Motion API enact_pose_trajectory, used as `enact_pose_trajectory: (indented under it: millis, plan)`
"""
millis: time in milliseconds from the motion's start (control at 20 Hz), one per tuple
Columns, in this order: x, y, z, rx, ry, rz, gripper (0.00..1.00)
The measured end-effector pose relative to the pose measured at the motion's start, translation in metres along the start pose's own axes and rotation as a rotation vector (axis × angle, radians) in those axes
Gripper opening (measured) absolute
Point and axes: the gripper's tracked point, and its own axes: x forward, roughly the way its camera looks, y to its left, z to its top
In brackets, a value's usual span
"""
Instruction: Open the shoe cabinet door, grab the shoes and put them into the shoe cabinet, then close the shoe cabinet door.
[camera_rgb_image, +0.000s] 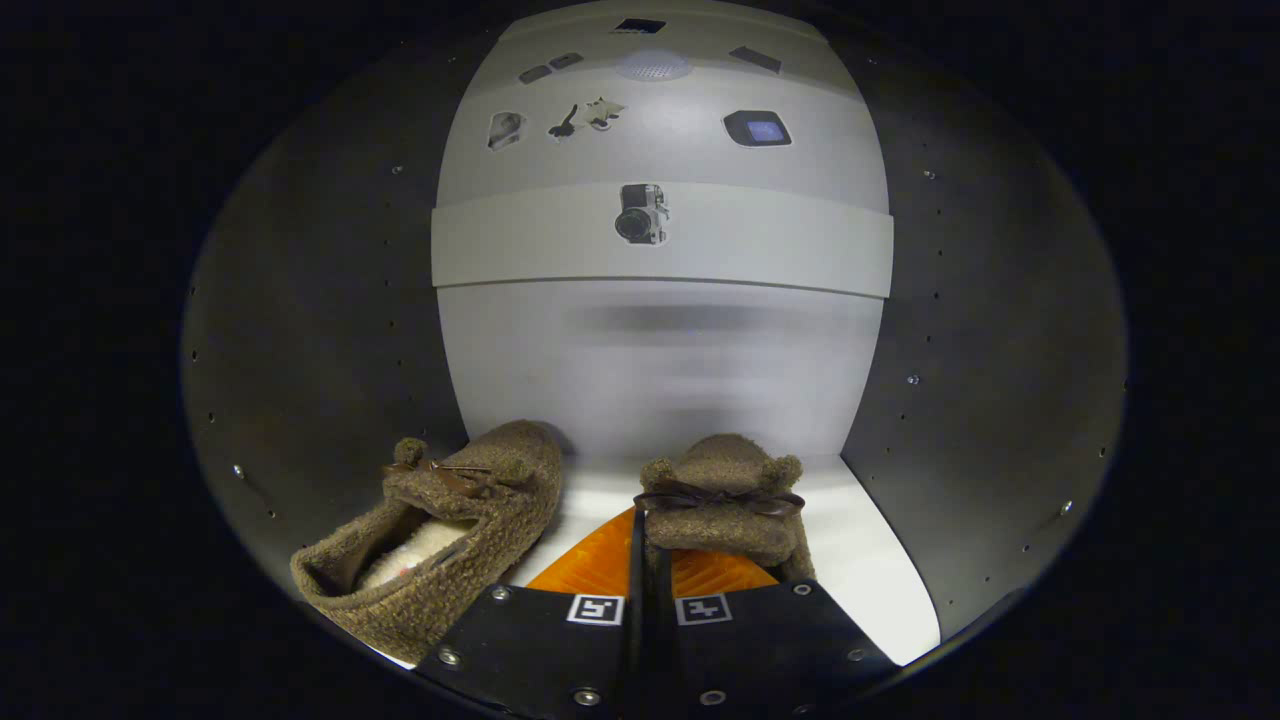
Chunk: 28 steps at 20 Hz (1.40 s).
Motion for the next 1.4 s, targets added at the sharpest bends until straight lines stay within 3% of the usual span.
enact_pose_trajectory:
  millis: [100,200,250,350,450,550,750,1400]
  plan:
    - [-0.002,0.008,-0.001,-0.001,0.011,0.017,0.12]
    - [-0.009,0.018,-0.002,-0.003,0.028,0.044,0.31]
    - [-0.014,0.023,-0.002,0.000,0.037,0.060,0.46]
    - [-0.021,0.027,-0.002,0.002,0.052,0.056,0.67]
    - [-0.030,0.027,-0.002,-0.003,0.054,0.038,0.83]
    - [-0.038,0.026,-0.002,0.007,0.066,0.021,0.89]
    - [-0.073,0.023,0.003,0.075,0.062,0.002,0.93]
    - [-0.250,0.025,-0.022,0.047,-0.003,-0.142,0.93]
